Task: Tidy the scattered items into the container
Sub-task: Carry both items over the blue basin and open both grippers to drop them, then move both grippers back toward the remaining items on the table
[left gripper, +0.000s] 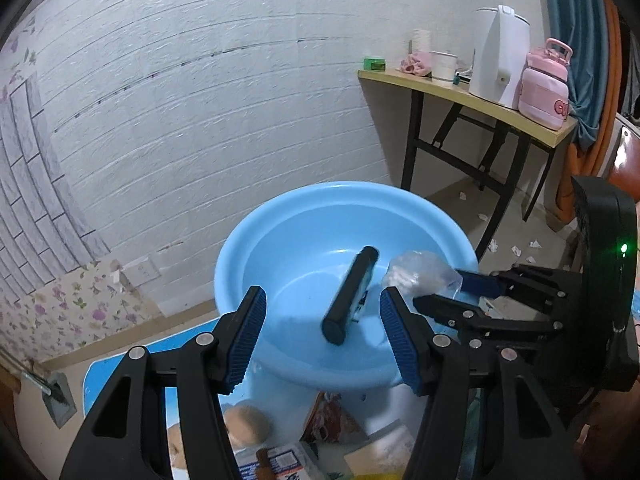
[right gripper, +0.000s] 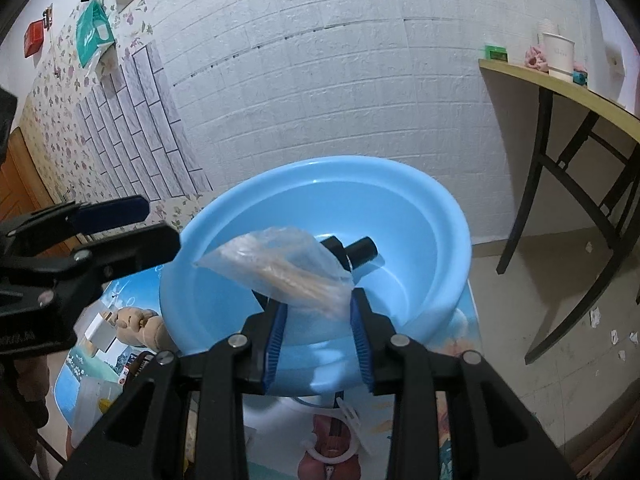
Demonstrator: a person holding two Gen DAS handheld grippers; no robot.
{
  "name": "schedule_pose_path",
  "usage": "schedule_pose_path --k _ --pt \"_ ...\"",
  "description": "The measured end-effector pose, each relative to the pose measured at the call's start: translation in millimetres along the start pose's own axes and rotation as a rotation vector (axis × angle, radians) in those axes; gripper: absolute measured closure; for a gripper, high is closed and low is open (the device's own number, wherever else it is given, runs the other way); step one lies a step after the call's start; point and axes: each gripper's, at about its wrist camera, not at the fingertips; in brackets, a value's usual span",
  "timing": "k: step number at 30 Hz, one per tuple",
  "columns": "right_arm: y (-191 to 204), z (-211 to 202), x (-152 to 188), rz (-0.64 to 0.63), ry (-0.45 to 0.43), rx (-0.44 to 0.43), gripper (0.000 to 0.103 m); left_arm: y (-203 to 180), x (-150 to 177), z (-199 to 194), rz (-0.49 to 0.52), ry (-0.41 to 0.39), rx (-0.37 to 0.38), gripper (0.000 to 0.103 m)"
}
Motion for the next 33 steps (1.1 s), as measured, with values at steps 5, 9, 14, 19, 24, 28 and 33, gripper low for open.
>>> schedule_pose_path --k 5,9,14,19,24,28,33 --pt "3.0 -9.7 -2.5 0.011 -0.02 0.022 0.044 6.6 5.5 -11.2 -0.018 -0.009 -0.056 0.014" --pt "8.4 -21.1 -5.2 0.009 -0.04 0.03 0.041 13.3 11.1 -26.5 -0.034 -0.033 -0.102 0.007" --pt "18.4 -36.3 -5.8 -0.005 -0.05 0.034 0.041 31.3 23.2 -48.0 -0.083 -0.044 -0.134 0.002" --pt "34.4 -55.2 -1.7 -0.021 -0.054 0.035 0.041 44.9 44.8 -71.0 -0.11 -0.042 -0.168 0.002" --pt "54.0 -71.8 12.5 -0.036 -0.039 0.022 0.041 61.9 75.6 -93.7 -0.14 -0.035 -0.203 0.001" --pt "71.5 -79.0 26.1 -0.041 -0.015 -0.01 0.041 79.4 103.9 -106.8 -0.181 -0.01 -0.224 0.001" --pt "93.6 -82.5 45.9 -0.071 0.025 -0.036 0.041 91.4 137.3 -110.9 -0.231 0.04 -0.23 0.001"
Point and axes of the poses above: each gripper's, at about its wrist camera, not at the fingertips, and z roughly the way its jaws point, y to its left, x to its underside, and after that the axes turned 8 degrees about -z, right-handed
